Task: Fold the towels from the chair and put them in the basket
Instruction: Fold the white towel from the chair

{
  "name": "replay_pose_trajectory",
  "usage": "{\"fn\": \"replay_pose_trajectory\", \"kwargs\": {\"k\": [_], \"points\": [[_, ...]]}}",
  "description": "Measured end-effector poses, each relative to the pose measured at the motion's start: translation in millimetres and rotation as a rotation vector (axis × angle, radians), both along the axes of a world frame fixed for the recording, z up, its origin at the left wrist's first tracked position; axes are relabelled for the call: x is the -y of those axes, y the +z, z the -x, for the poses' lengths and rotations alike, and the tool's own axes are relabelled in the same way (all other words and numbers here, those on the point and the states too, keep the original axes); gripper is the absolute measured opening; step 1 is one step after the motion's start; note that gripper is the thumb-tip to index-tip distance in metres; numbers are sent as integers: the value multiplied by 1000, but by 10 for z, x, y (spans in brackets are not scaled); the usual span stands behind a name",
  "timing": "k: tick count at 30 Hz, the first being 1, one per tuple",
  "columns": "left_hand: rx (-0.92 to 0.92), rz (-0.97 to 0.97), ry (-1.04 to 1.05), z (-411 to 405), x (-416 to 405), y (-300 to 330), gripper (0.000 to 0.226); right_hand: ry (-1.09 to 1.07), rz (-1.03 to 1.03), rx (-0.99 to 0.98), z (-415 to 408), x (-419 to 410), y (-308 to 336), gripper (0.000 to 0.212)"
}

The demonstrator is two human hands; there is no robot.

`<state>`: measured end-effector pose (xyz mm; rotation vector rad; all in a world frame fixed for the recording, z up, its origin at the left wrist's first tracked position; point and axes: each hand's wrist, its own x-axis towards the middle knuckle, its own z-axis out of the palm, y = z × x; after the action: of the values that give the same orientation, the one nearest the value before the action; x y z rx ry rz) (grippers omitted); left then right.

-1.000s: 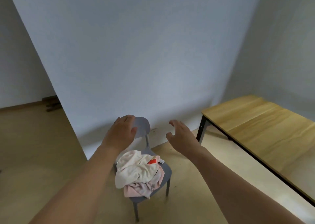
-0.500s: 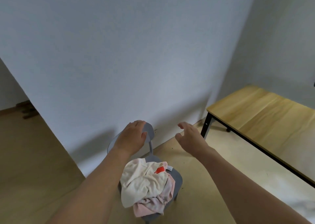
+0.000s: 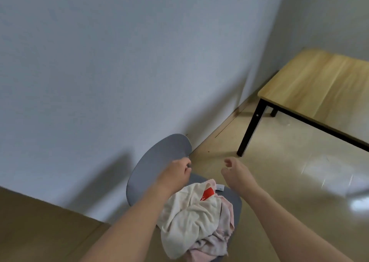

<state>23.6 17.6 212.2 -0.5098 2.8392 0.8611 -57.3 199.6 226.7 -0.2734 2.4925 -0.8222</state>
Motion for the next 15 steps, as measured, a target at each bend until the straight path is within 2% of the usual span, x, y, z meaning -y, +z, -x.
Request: {"fn": "replay_pose_trajectory", "kwargs": {"k": [4, 8, 12, 15], "points": [[104, -135, -69, 212, -40, -1274, 30, -64, -82, 107, 11, 55, -1281, 42], [177, -237, -138, 490, -179, -2479, 26, -136, -171, 60, -60, -56, -2555, 11], [111, -331, -163, 813, -312, -3316, 25, -253, -148, -61, -116, -200, -3419, 12], [98, -360, -256, 895, -435, -3720, 11, -254, -90, -114, -210, -252, -3849, 19]]}}
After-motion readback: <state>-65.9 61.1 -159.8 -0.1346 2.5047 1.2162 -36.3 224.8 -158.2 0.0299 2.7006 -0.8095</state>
